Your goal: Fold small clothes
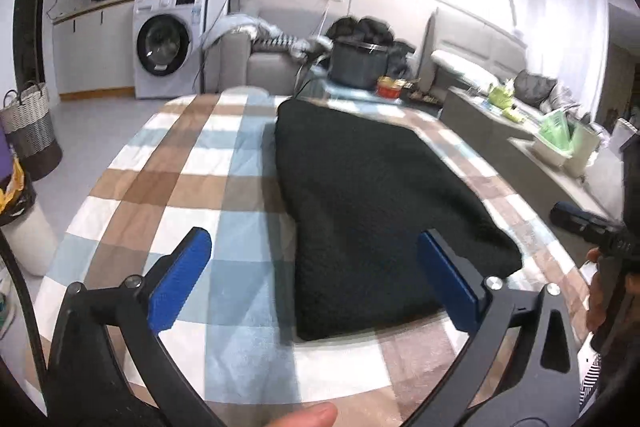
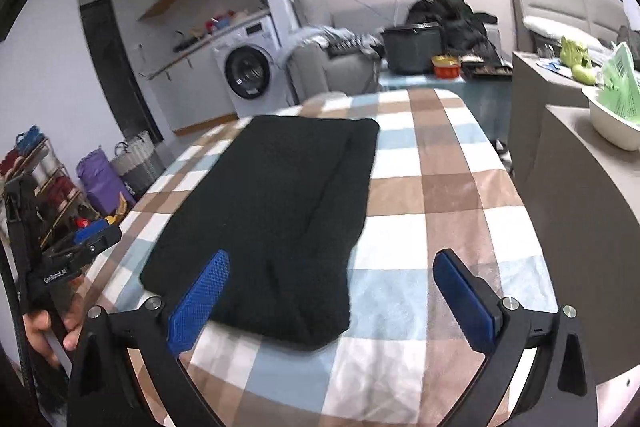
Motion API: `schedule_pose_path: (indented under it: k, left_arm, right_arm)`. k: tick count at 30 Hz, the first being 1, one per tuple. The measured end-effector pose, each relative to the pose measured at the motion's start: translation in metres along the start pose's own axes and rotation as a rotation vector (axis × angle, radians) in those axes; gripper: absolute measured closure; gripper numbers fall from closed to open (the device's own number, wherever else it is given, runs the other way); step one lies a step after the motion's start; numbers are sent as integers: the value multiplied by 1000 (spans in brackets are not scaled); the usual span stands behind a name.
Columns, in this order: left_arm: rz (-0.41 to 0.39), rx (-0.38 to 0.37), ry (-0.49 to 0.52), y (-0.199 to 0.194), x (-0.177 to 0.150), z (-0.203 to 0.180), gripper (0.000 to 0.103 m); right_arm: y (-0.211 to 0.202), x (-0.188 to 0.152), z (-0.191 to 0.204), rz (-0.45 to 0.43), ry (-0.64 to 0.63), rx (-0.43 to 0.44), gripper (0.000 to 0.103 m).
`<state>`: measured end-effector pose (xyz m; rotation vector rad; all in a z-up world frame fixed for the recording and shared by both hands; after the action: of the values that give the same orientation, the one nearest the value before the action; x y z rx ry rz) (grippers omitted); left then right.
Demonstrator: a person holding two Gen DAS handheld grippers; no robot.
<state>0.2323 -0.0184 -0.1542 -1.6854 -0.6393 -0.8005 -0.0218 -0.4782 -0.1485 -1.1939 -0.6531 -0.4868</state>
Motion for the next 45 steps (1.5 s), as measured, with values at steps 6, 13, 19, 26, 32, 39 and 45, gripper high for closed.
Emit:
schedule_pose_path:
  k: [6,13,19,26,32,39,45]
  left_arm:
    - [-42,11,20,-4,-8,-8,1]
    - [-72,24,59,1,-14,-14,1]
    - [-72,24,69,3,-13,-8,1]
    - [-75,18,45,2,-12,2,1]
    - [-65,18,20,4,-12,9,1]
    - [-75,18,16,5,-11,11,1]
    - [-84,25,23,5,-12,10,1]
  right_arm:
    - [5,-9,16,-39,-60,-6,0]
    - [8,-11,24,-95,-113,-30,0]
    - [4,-9,25,-126,-114,-28,0]
    - [-3,-8,28,-174,-129,-28,0]
    - [-8,-10,37,-203,-177,-34,0]
    - [-11,-12,46,-219,-216,-52,0]
    - [-16,-12,43,-238,-207,-54,0]
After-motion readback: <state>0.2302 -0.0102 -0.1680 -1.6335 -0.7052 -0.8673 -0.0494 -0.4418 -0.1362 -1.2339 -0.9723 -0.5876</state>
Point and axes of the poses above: each gripper's, at about its wrist camera, not at the fingertips, and y roughly the way its jaws point, z to its left, x to its top, the point moved 7 cm from there along y, roughly the way its jaws point, and after that the axes turned 8 degrees about z, right-handed, at the moved point
